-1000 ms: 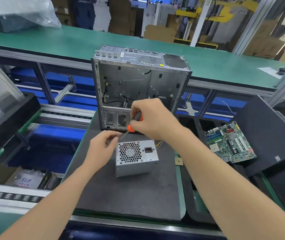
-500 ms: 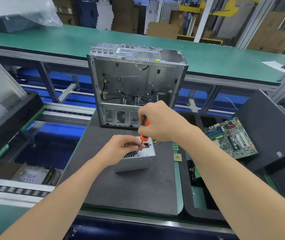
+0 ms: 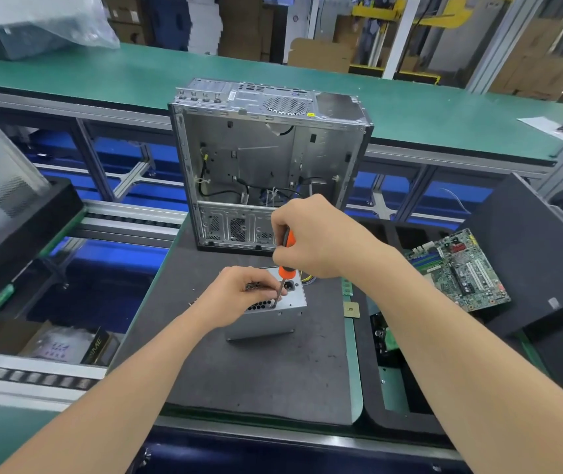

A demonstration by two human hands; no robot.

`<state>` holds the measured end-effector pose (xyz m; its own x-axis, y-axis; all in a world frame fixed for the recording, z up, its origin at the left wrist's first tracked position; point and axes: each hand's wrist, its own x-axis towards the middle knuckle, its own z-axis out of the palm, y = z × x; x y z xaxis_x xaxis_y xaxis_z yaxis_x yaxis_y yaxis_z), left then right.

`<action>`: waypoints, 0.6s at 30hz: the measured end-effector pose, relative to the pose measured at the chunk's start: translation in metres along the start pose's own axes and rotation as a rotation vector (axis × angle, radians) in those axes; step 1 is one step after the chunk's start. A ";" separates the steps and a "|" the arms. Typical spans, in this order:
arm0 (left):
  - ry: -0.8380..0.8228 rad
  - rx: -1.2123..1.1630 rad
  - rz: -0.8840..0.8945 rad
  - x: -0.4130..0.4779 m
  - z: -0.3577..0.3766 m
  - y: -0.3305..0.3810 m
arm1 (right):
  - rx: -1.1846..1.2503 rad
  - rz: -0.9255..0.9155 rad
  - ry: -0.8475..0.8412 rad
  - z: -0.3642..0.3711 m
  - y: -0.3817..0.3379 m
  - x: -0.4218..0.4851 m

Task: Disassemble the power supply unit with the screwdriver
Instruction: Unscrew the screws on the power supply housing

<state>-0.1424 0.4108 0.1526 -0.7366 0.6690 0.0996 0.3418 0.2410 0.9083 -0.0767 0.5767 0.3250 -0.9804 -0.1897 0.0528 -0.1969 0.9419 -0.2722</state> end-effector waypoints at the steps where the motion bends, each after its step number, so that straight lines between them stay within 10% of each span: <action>1: -0.002 0.004 0.003 0.000 0.000 0.000 | 0.002 -0.008 -0.002 0.000 0.000 0.000; 18: -0.025 -0.008 0.035 -0.002 -0.003 -0.001 | -0.039 -0.164 -0.140 -0.010 -0.004 -0.003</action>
<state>-0.1430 0.4076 0.1527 -0.7094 0.6943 0.1211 0.3623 0.2118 0.9077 -0.0734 0.5759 0.3357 -0.9259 -0.3756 -0.0413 -0.3566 0.9046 -0.2334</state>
